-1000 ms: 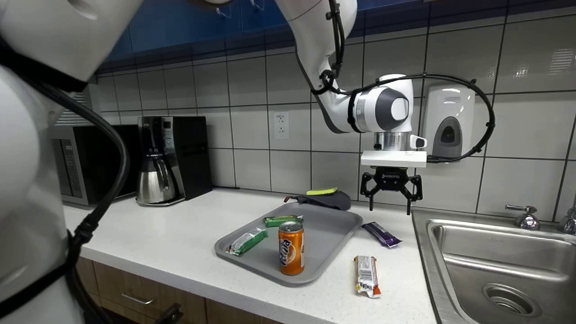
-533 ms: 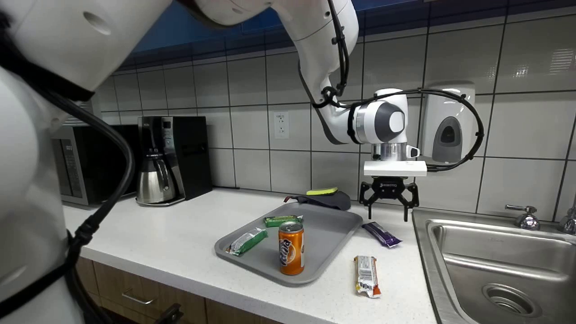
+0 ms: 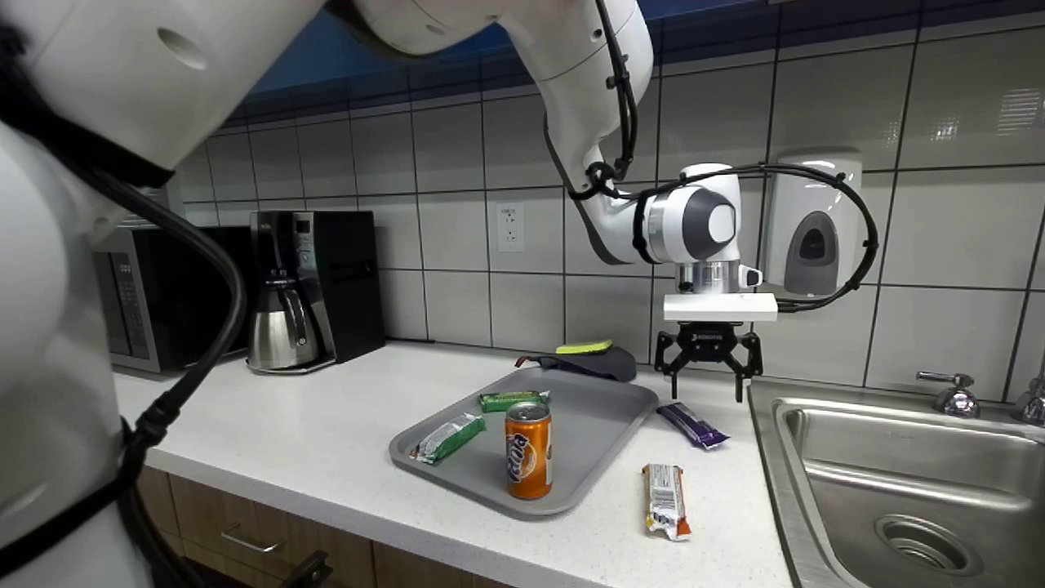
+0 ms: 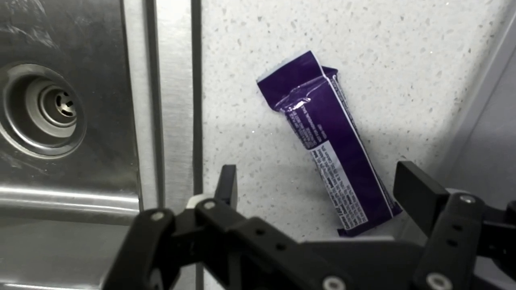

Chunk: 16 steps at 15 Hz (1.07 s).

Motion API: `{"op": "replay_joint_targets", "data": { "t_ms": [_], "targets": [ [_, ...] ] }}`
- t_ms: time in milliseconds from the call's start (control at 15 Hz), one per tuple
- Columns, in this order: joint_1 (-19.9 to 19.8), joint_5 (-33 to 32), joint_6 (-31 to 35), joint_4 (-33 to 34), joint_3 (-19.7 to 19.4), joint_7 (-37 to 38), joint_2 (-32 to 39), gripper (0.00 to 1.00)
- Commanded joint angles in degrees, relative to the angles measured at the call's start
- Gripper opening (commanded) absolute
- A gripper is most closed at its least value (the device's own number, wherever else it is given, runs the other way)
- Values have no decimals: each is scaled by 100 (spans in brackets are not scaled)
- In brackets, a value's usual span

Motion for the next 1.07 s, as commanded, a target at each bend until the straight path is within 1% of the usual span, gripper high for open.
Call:
{"op": "replay_joint_targets", "data": {
  "t_ms": [0,133,400,733,1000],
  "targets": [
    [-107,-111,-18,20,121,61,-2,100],
    [-58,-223,102,-55,117,-38,-38,100],
    [-49,-482,107,-128,238,-292,-64,100],
    [-50,-606,50,-43,329,-521,59,100],
    [-39,-696,27,32,305,-659,223,100]
  ]
}}
